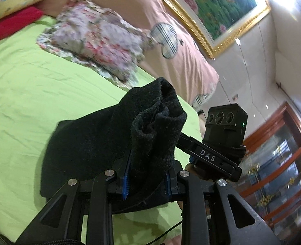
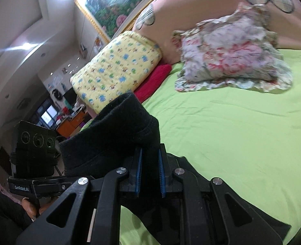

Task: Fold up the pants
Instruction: 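Lift the pants end with both grippers and fold it over the rest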

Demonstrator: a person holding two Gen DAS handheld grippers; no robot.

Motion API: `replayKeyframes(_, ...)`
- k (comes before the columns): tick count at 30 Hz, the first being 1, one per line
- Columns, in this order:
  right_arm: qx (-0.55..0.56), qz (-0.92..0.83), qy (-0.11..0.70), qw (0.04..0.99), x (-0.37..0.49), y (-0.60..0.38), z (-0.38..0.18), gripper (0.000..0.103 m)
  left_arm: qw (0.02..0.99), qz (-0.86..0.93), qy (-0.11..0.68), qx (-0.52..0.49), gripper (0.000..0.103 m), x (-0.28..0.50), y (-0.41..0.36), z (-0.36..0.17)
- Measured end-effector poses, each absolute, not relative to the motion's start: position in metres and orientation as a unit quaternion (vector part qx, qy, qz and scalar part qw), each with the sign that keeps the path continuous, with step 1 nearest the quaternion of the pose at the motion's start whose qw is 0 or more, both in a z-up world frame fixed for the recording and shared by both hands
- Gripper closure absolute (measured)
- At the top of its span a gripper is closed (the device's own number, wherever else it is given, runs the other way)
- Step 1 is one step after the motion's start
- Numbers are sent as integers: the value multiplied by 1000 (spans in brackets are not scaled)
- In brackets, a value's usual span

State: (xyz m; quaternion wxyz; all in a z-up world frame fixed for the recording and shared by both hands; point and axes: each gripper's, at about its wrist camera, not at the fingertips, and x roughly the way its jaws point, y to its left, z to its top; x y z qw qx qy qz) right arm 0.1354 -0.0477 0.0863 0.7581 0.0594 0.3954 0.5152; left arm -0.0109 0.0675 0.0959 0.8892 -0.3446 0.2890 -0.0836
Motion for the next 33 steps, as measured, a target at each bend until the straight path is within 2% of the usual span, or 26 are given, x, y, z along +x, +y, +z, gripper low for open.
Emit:
replayKeyframes(11,115,466,402,780,143,-125,64,87,878,-123,353,-297,78,32,-2,77)
replayKeyframes(27,140,411,424,795,142,-178,29,90,865,-137,416,-246,78,68,-51,44)
replayKeyframes(31,145,390,434,799,142,-188,23,91,858,-139,429,-245,75,76,-55,35)
replayKeyframes(33,146,376,445,799,144,-192,20,91,857,-137,432,-244,70,76,-56,32)
